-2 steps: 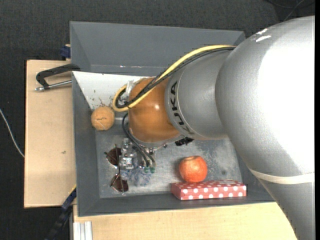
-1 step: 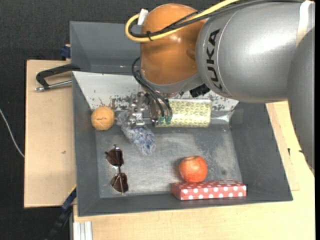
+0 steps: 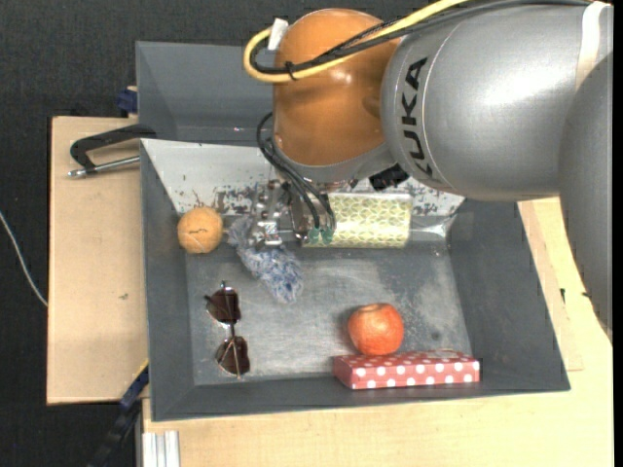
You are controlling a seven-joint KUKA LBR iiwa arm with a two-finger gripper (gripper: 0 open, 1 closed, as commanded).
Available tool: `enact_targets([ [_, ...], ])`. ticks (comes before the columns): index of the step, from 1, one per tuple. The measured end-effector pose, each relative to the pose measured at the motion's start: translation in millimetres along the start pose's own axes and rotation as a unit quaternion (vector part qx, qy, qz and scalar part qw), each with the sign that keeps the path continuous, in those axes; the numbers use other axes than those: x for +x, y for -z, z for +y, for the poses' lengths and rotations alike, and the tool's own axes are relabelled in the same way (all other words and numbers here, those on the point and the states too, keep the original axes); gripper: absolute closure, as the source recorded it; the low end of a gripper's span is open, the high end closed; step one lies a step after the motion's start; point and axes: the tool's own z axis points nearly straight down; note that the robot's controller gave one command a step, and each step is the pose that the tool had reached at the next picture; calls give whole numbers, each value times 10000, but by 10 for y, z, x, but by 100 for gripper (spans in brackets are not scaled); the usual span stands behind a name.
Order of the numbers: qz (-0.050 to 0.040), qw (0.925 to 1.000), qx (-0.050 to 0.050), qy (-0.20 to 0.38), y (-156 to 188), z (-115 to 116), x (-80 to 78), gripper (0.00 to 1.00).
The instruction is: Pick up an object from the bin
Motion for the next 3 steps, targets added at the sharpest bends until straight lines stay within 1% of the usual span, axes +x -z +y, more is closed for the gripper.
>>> enact_targets([
  [1, -15, 9967, -2, 811, -180, -12, -21, 100],
  [2, 14, 9623, -4, 2720, -710, -78, -38, 0],
  [3, 11, 9623, -5, 2719, -707, -78, -40, 0],
])
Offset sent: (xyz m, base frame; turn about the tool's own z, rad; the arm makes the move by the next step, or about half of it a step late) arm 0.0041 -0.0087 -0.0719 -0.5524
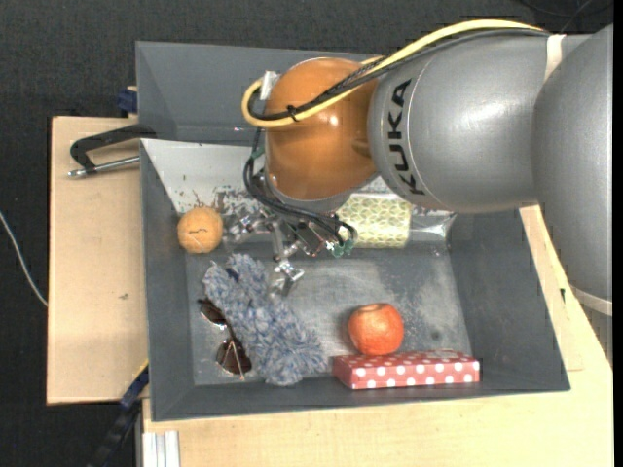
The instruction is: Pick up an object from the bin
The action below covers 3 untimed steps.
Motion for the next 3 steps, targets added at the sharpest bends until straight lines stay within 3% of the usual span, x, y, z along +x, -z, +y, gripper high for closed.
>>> enact_targets([
  [1, -13, 9974, 5, 716, -76, -39, 40, 0],
  [2, -15, 9857, 11, 1685, -513, -126, 138, 0],
  [3, -93, 9906, 38, 1363, -660, 34, 193, 0],
])
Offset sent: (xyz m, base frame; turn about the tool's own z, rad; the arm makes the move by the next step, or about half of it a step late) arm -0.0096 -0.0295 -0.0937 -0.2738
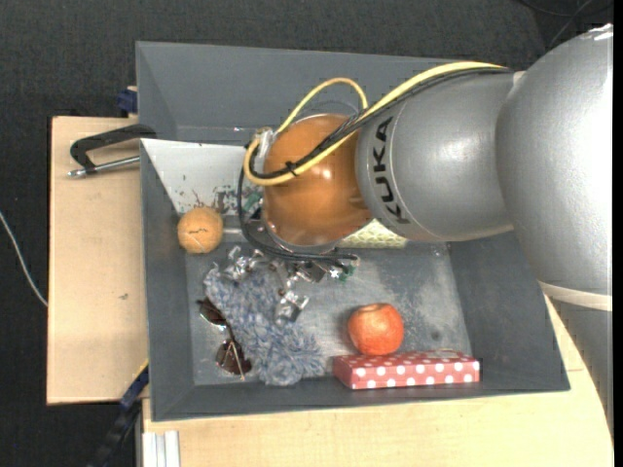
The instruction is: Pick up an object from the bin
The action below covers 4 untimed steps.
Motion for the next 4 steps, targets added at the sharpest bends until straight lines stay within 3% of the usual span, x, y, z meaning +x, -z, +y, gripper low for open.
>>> enact_targets([
  [1, 35, 9833, -30, 1818, -155, 167, 23, 0],
  [2, 45, 9743, -33, 2252, -222, 200, -121, 100],
  [3, 44, 9743, -34, 2252, -221, 201, -121, 100],
  [4, 76, 9735, -81, 2284, 283, 250, -65, 100],
])
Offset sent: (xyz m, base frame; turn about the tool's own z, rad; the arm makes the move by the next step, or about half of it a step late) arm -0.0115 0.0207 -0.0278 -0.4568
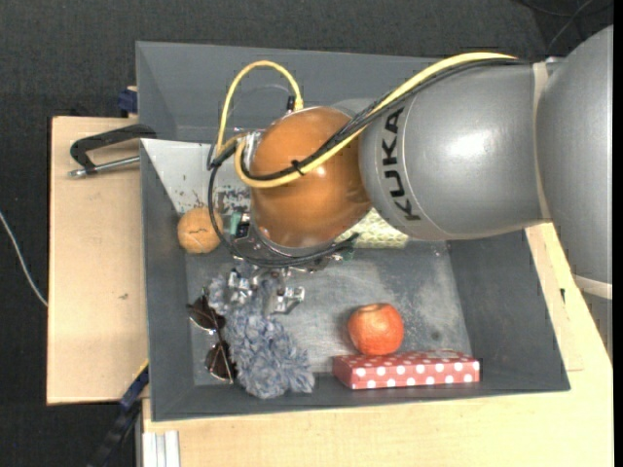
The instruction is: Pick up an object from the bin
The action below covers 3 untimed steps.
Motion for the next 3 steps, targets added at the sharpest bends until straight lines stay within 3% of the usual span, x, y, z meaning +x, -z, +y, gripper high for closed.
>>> enact_targets([
  [1, -35, 10000, 63, 24, 97, -91, -44, 100],
  [2, -31, 9999, 55, -122, -497, 17, 9, 100],
  [3, -11, 9999, 14, -145, 183, -71, -74, 100],
])
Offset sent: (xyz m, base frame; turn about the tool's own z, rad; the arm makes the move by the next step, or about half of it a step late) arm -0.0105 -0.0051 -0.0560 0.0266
